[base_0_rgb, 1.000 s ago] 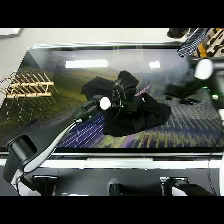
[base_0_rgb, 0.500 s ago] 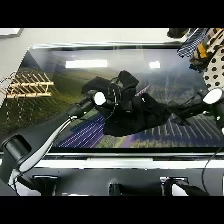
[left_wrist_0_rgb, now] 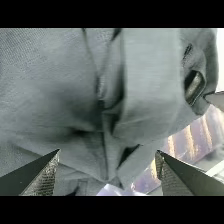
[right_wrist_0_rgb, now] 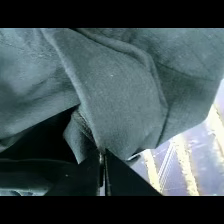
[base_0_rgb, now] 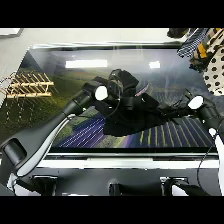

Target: Fold the clothes and pants, and hang the long-sleeved shirts on hangers.

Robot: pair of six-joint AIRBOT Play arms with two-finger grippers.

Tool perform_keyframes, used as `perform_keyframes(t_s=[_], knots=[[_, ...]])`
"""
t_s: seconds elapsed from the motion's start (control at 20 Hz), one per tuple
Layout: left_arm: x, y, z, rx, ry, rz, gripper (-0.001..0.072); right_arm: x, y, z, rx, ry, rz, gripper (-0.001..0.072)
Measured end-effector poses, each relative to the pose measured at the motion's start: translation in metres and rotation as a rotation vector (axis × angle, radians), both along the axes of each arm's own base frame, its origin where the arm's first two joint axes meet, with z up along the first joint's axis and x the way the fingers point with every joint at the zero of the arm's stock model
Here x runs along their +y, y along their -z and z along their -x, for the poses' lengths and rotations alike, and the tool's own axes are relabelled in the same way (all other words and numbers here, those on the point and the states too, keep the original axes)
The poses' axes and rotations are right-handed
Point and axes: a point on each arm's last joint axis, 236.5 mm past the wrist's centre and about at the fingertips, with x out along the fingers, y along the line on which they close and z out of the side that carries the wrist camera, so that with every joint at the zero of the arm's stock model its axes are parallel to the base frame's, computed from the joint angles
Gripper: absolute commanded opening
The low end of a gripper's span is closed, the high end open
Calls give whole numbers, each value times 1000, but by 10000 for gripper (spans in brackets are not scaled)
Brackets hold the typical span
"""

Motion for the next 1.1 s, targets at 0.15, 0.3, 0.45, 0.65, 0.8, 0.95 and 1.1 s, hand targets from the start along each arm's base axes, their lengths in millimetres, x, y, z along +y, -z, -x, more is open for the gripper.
perform_keyframes(t_s=[0.15,0.3,0.45,0.65,0.8,0.95,1.1], knots=[[-21,-3,8,-38,-17,-42,678,1,-4,5,2,-12,5,22],[-41,5,17,-42,-34,-75,678,2,-5,9,13,-16,4,22],[-49,17,20,-20,-93,-98,678,2,-5,12,24,-17,1,22],[-47,27,13,-4,-187,-110,678,3,-5,15,39,-21,-2,22],[-49,34,6,5,-238,-93,678,4,-4,17,45,-28,-2,22],[-55,41,1,12,-271,-67,670,4,-4,18,47,-37,0,22],[-59,50,0,31,-287,-53,328,4,-4,19,48,-47,3,22]])
